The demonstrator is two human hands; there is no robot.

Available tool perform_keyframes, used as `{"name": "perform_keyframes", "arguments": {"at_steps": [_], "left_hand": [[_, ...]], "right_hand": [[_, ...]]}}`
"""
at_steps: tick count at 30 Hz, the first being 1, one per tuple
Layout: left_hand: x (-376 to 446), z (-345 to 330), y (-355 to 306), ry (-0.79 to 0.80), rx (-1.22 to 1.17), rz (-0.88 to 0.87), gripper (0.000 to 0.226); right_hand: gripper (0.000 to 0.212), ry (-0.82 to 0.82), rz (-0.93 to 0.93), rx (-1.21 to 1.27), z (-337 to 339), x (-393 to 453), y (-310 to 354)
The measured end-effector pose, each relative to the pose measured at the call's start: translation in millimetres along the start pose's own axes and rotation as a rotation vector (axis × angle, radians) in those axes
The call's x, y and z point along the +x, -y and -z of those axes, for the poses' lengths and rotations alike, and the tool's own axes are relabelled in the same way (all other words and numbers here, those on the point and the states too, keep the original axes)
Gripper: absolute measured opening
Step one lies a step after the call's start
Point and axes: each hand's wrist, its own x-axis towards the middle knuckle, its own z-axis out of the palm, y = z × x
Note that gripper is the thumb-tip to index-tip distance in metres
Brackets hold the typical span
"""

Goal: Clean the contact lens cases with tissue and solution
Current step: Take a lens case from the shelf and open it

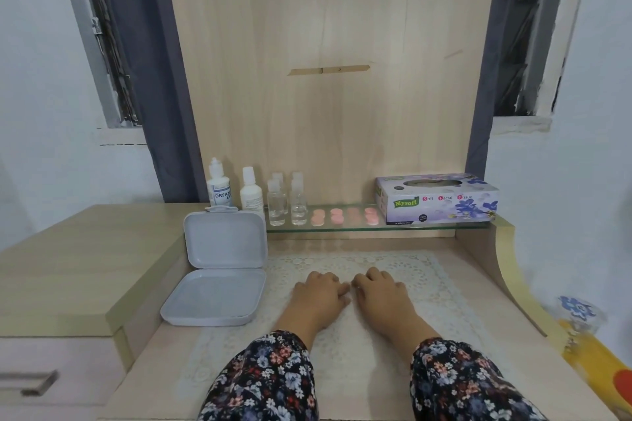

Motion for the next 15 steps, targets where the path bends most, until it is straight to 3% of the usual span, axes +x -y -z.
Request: {"name": "perform_keyframes", "arguments": {"at_steps": [2,7,15], "left_hand": [[-3,-4,3,0.009,-0.016,0.031,0.045],[-8,-16,6,0.019,-0.05,0.072,0.047],[-8,-17,5,0.003,-0.062,0.07,0.046]], "right_hand": [[0.036,-0.01,-0.025,-0.011,-3,-2,-4],[0.048,0.143,-0.105,0.047,-1,-3,-8],[0.048,0.138,-0.11,0.064,2,-2,-9]]}}
